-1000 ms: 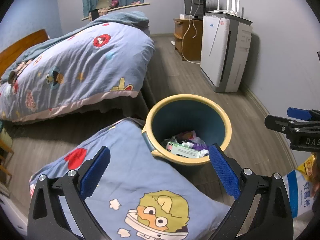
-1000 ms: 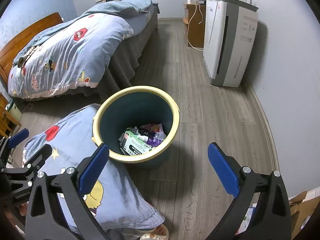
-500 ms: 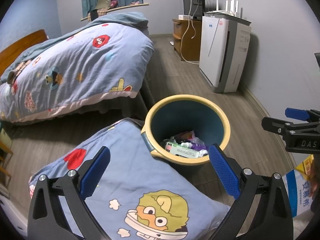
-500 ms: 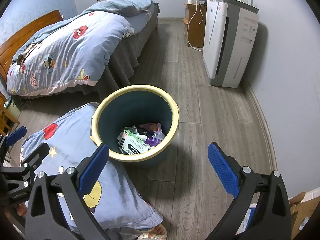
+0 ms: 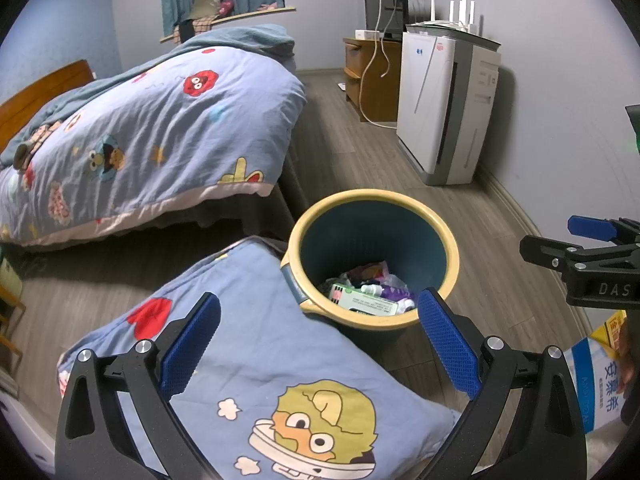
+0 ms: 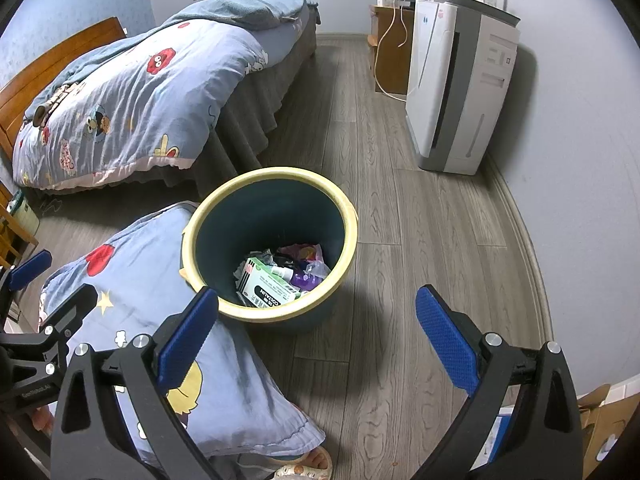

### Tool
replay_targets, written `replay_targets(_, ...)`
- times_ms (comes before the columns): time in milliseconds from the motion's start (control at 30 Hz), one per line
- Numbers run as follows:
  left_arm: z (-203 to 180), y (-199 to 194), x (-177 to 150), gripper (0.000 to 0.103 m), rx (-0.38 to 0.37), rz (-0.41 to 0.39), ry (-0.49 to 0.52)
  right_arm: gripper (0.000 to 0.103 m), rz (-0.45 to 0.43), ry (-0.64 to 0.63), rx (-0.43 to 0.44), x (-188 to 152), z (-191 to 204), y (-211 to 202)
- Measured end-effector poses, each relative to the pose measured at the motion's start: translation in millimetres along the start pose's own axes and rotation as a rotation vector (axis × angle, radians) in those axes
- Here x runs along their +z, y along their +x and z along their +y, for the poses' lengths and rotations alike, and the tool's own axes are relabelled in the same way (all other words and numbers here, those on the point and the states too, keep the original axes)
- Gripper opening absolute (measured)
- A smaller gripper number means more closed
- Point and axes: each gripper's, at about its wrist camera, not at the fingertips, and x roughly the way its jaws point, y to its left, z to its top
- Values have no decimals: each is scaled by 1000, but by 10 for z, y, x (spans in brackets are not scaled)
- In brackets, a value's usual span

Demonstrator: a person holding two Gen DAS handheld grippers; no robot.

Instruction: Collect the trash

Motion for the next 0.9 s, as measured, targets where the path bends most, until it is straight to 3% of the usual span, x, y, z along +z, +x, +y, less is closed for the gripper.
replay_targets(700,-139,-21,16,98,-33,2,30,97,7,-2,-7,0,7,19)
replay_targets(900,-155,-46,16,98,-10,0,34,97,18,20,-14,-6,-27,33)
